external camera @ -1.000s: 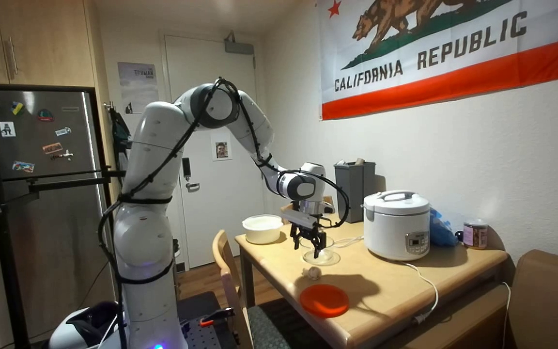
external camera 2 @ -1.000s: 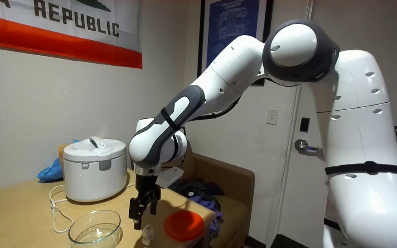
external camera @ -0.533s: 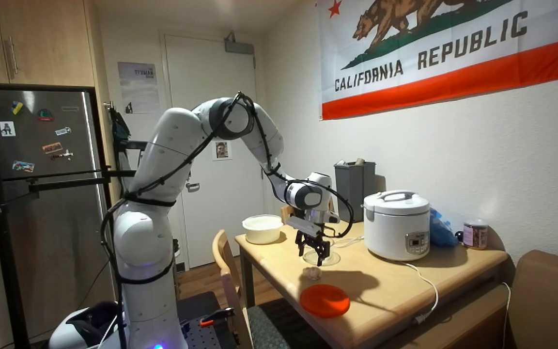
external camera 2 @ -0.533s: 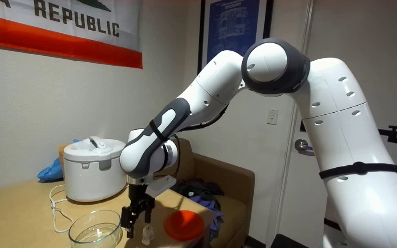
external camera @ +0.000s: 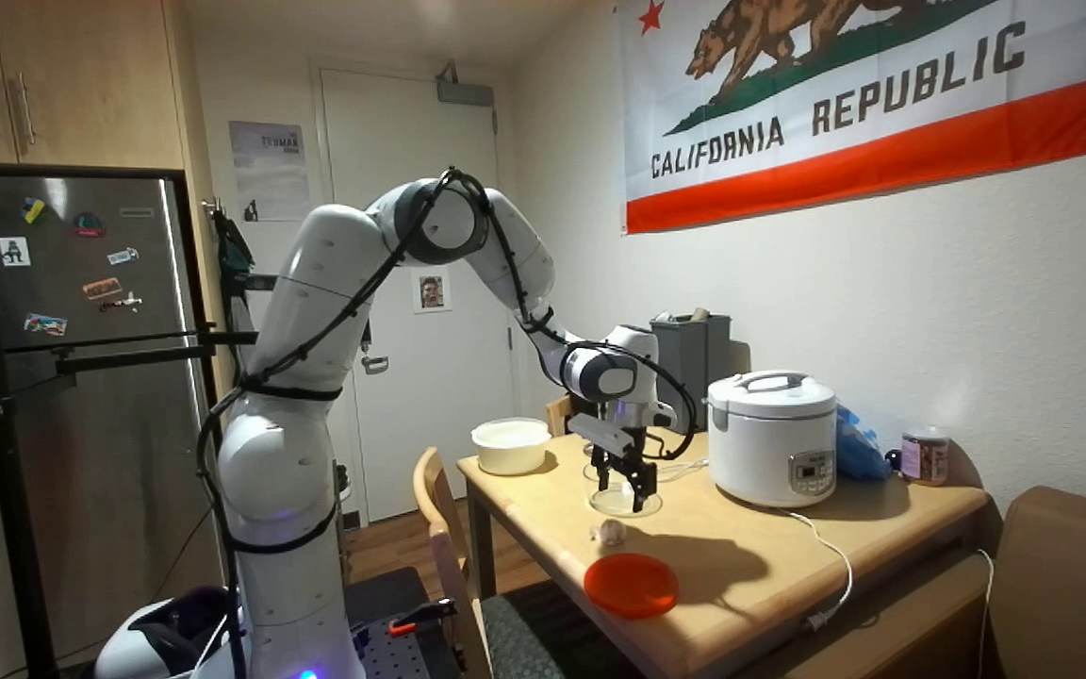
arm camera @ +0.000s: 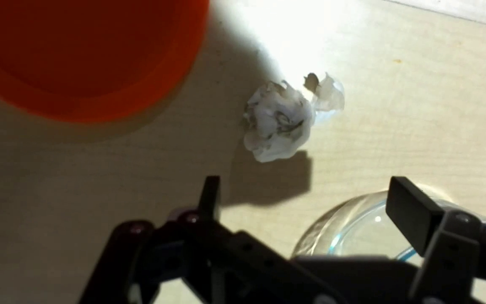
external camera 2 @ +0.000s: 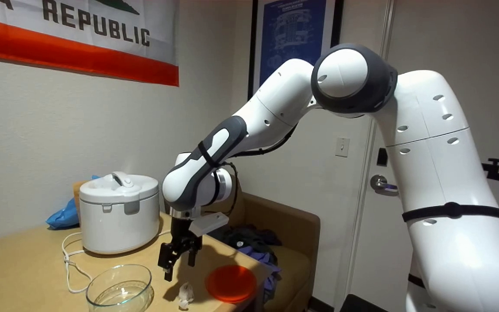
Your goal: Place the crumpled paper in the clear bowl then cover the bowl with the orange lid
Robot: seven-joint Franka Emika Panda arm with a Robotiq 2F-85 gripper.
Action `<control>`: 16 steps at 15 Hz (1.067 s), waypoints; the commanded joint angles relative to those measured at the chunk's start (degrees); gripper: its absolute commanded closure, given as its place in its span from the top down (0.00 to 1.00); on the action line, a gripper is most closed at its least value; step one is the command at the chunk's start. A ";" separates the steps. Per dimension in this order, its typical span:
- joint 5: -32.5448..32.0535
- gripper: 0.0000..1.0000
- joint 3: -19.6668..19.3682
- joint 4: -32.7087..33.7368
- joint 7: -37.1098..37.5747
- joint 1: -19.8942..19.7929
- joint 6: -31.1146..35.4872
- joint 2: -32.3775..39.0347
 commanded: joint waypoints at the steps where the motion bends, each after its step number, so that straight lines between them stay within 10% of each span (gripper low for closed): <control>1: 1.37 1.00 0.76 -2.92 1.08 -1.19 0.87 -0.95; 16: 7.12 1.00 2.73 -3.02 -0.34 -2.91 3.25 3.82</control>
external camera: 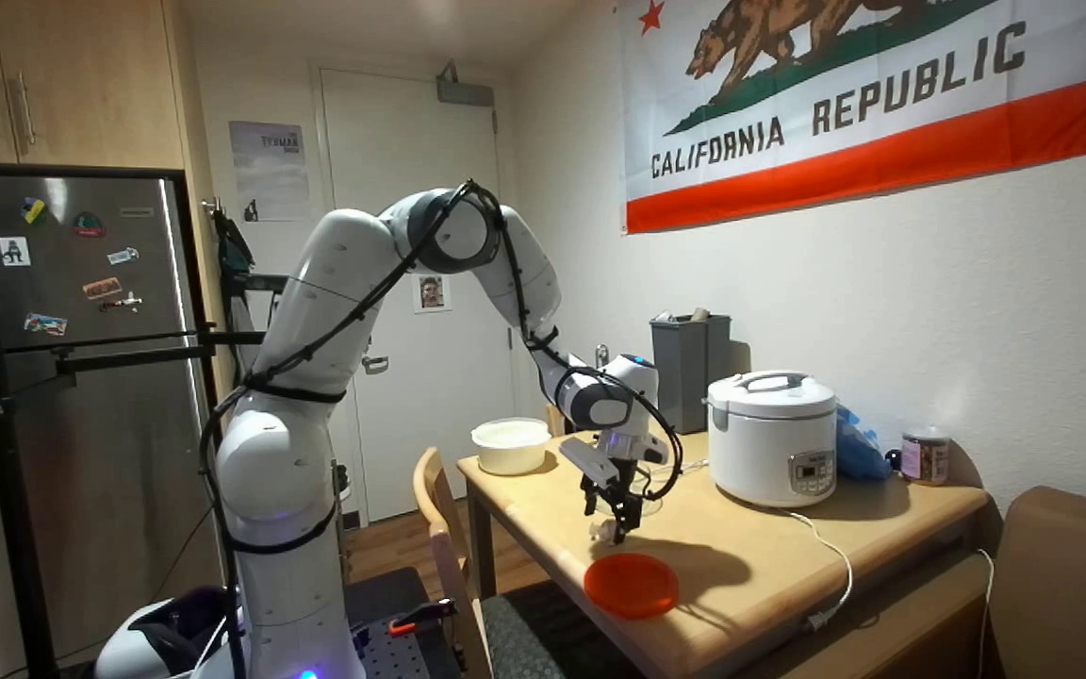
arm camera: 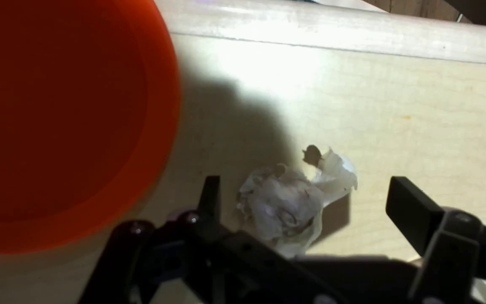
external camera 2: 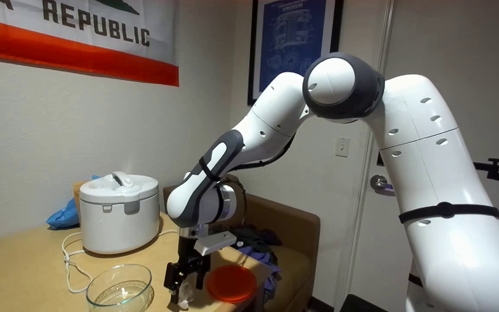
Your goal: Place the crumpled paper in the clear bowl then cover the bowl with the orange lid
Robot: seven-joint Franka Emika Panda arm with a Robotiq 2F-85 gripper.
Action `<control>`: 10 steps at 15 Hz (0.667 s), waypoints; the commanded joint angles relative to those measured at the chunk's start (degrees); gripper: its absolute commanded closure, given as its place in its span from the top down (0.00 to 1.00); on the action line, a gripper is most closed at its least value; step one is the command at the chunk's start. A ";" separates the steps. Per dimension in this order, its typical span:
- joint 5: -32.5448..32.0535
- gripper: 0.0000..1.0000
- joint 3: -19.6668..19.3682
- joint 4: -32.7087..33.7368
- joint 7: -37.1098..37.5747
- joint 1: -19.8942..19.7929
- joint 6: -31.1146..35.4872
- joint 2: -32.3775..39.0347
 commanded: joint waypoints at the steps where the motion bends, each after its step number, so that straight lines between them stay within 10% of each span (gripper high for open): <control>1: 1.58 1.00 1.51 0.33 -0.25 -1.30 1.66 0.43; 3: 1.59 1.00 1.62 0.07 -0.13 -1.37 2.18 0.26; 7: 1.43 0.58 1.63 -0.32 -0.15 -1.57 2.82 0.02; 10: 1.36 0.50 1.50 -0.56 -0.09 -1.81 2.97 -0.16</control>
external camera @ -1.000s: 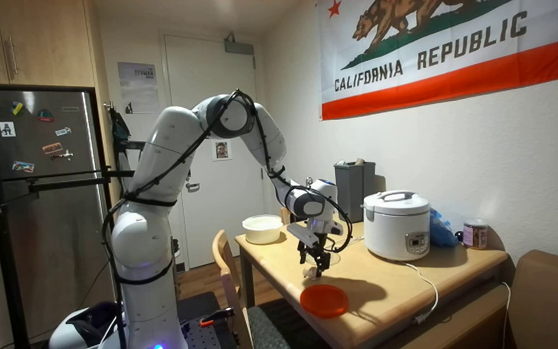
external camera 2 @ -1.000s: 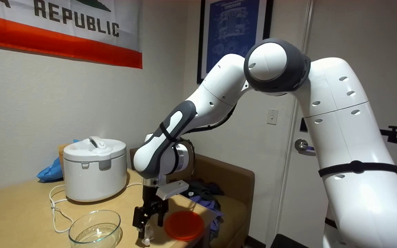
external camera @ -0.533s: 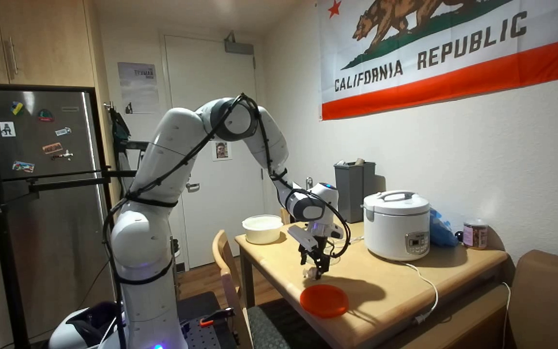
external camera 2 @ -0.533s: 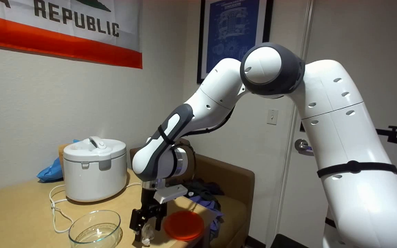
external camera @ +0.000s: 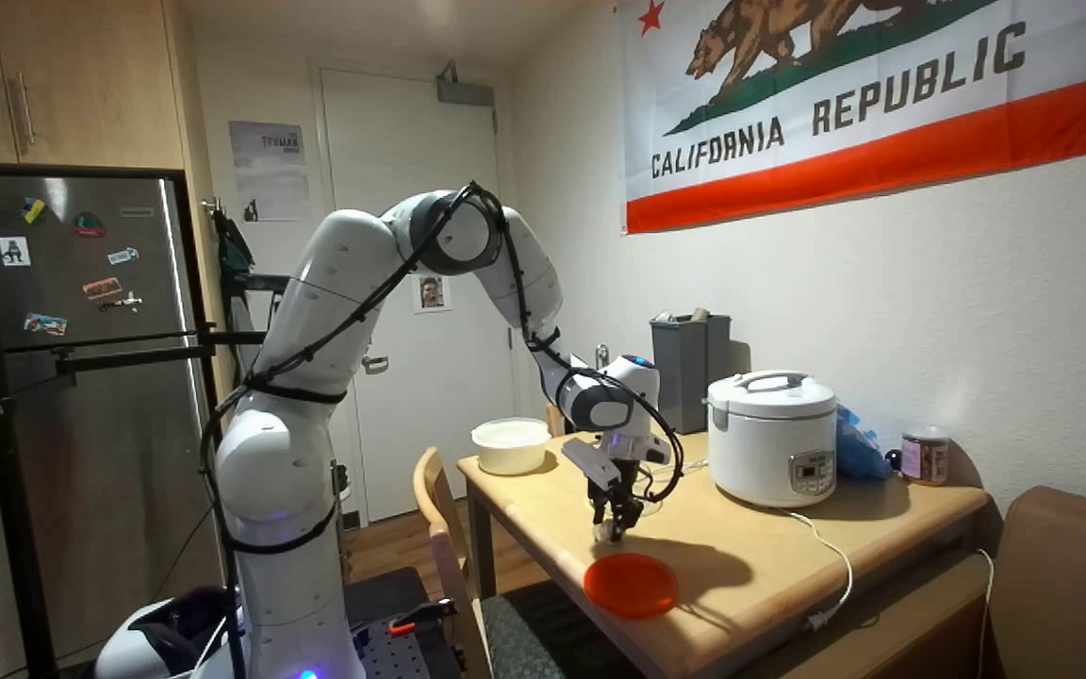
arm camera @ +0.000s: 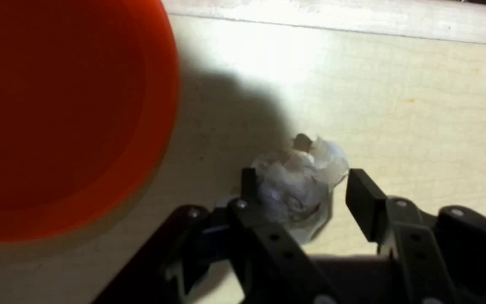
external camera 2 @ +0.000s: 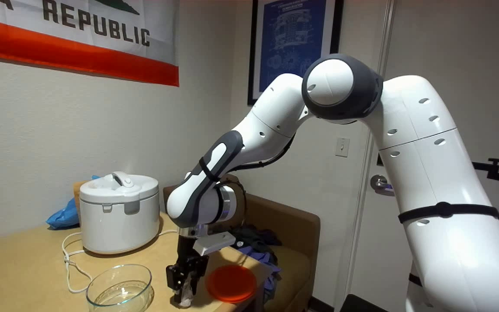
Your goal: Place the crumpled paper in the clear bowl then cover the bowl with the orange lid
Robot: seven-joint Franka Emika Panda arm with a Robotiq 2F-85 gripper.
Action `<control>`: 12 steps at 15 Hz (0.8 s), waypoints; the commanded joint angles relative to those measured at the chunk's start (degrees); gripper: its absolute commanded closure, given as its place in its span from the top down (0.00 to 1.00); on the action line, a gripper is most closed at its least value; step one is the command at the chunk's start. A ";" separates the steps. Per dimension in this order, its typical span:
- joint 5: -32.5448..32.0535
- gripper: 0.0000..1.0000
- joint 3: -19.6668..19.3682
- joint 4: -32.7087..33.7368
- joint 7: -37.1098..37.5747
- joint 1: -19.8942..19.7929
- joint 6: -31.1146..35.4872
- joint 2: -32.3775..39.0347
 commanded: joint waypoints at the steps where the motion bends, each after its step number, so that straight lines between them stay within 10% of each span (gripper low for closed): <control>1: 0.87 0.47 0.86 -0.81 -0.03 -1.15 1.19 -0.61; 6: 0.54 0.25 0.81 -1.25 0.20 -1.14 1.58 -1.47; 12: -0.51 0.44 1.40 -1.27 0.58 0.04 2.13 -3.79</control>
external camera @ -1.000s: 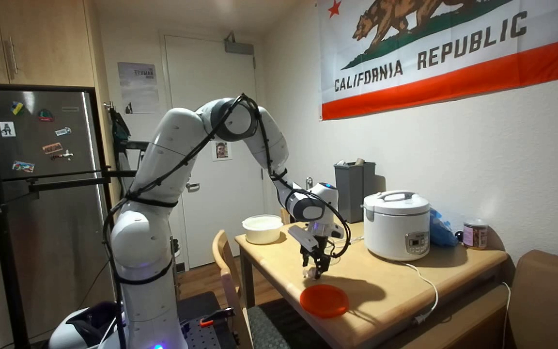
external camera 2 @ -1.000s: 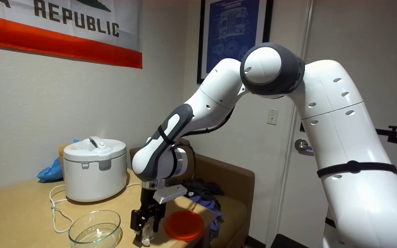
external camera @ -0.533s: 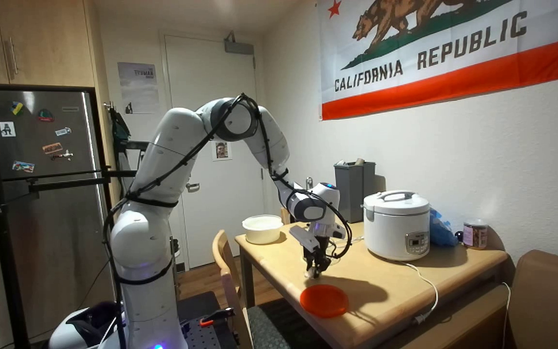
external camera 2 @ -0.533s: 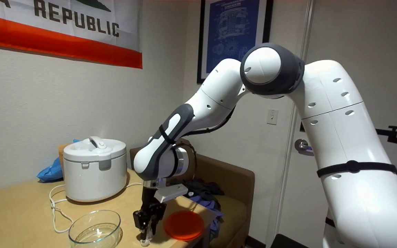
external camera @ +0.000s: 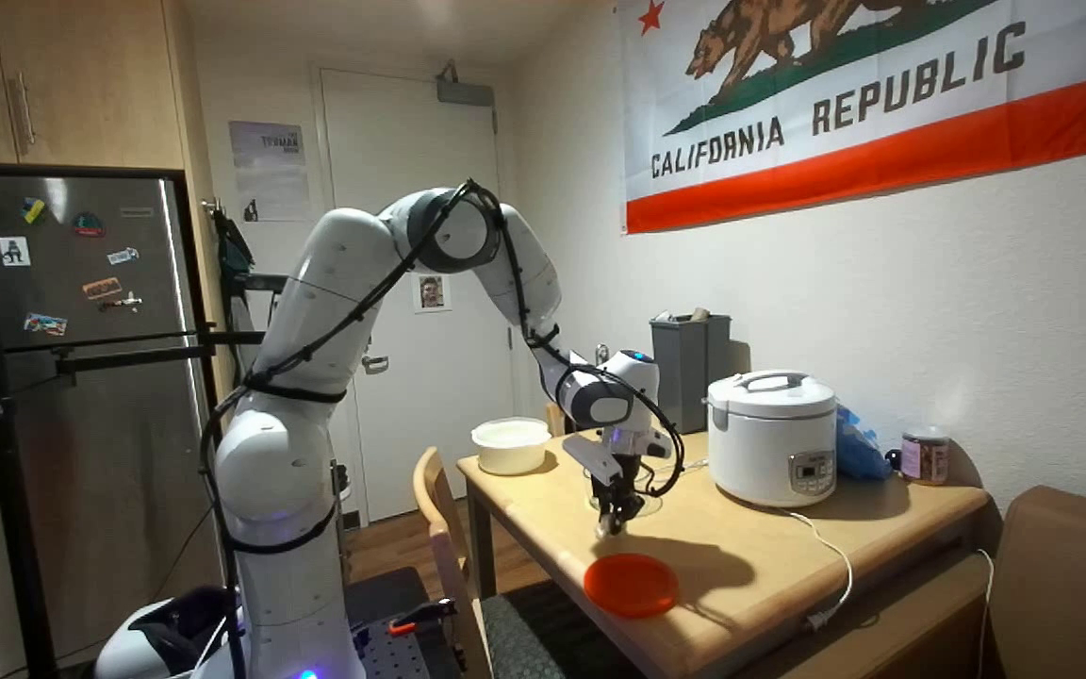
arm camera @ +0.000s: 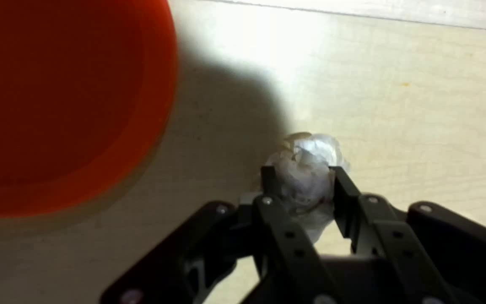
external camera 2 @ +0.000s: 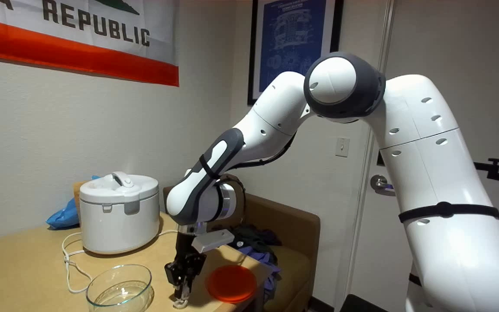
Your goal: Place the crumpled paper in the clear bowl then cover the bowl with the orange lid
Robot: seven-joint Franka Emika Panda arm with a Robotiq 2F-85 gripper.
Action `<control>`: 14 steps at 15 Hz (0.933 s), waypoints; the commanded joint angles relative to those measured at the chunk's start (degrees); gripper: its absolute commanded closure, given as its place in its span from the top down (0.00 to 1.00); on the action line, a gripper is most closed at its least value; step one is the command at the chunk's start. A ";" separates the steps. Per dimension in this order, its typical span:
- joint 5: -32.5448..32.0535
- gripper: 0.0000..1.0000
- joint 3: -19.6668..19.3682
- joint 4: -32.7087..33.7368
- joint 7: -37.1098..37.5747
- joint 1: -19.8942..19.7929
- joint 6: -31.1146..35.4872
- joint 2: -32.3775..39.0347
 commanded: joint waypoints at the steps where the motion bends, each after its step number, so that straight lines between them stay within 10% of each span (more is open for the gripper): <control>1: -0.69 0.44 0.98 -1.24 0.65 0.72 1.26 -3.71; 6: -3.06 0.33 1.08 -0.16 1.21 2.87 1.07 -6.55; 11: -3.11 0.74 1.00 -0.48 0.67 3.15 1.28 -7.40; 14: -3.01 0.81 0.85 -0.35 0.60 2.98 1.06 -6.48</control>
